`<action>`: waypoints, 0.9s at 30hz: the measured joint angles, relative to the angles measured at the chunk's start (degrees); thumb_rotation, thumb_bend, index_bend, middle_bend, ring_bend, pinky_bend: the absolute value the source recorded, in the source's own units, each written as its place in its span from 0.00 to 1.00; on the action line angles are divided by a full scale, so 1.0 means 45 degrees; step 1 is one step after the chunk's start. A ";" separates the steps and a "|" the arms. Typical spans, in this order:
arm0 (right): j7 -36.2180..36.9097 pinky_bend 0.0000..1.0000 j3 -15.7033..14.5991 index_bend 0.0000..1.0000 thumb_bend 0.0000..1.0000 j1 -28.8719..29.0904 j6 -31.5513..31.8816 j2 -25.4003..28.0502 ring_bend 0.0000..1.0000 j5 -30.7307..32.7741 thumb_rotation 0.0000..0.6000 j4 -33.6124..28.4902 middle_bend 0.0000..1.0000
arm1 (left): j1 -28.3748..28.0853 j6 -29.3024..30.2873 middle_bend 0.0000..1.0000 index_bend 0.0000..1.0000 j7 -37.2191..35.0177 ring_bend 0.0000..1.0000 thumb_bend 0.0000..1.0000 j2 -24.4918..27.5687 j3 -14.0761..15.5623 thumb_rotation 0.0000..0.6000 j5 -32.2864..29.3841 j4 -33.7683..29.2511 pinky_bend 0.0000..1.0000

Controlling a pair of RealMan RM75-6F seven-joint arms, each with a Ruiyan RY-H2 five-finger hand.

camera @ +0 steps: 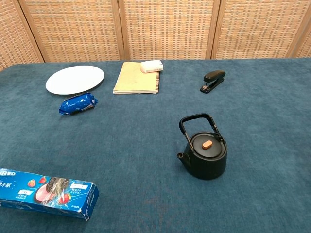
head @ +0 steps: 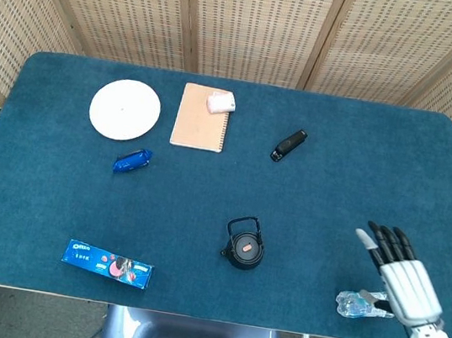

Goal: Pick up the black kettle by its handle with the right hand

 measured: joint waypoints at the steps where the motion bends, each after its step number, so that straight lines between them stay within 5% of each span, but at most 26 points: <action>1: 0.0125 0.00 0.0103 0.00 0.00 0.0538 -0.0834 0.0205 0.00 0.0046 1.00 -0.0358 0.00 | -0.0058 -0.0127 0.00 0.00 -0.0010 0.00 0.00 0.0000 -0.0054 1.00 -0.0138 0.0008 0.00; 6: 0.0337 0.00 0.0600 0.00 0.00 0.2372 -0.3621 0.0531 0.00 0.0599 1.00 -0.1208 0.00 | -0.0201 -0.0435 0.00 0.00 -0.0118 0.00 0.00 0.0016 -0.0190 1.00 -0.0476 0.0054 0.00; 13: -0.0005 0.00 0.1529 0.00 0.00 0.5360 -0.7772 -0.0018 0.00 0.3192 1.00 -0.1782 0.00 | -0.0403 -0.0985 0.00 0.00 -0.0367 0.00 0.00 0.0011 -0.0307 1.00 -0.0936 0.0319 0.00; 27: -0.1438 0.00 0.2011 0.00 0.00 0.9146 -1.0110 -0.2691 0.00 0.9397 1.00 -0.0286 0.00 | -0.0559 -0.1296 0.00 0.00 -0.0631 0.00 0.00 -0.0011 -0.0429 1.00 -0.1285 0.0605 0.00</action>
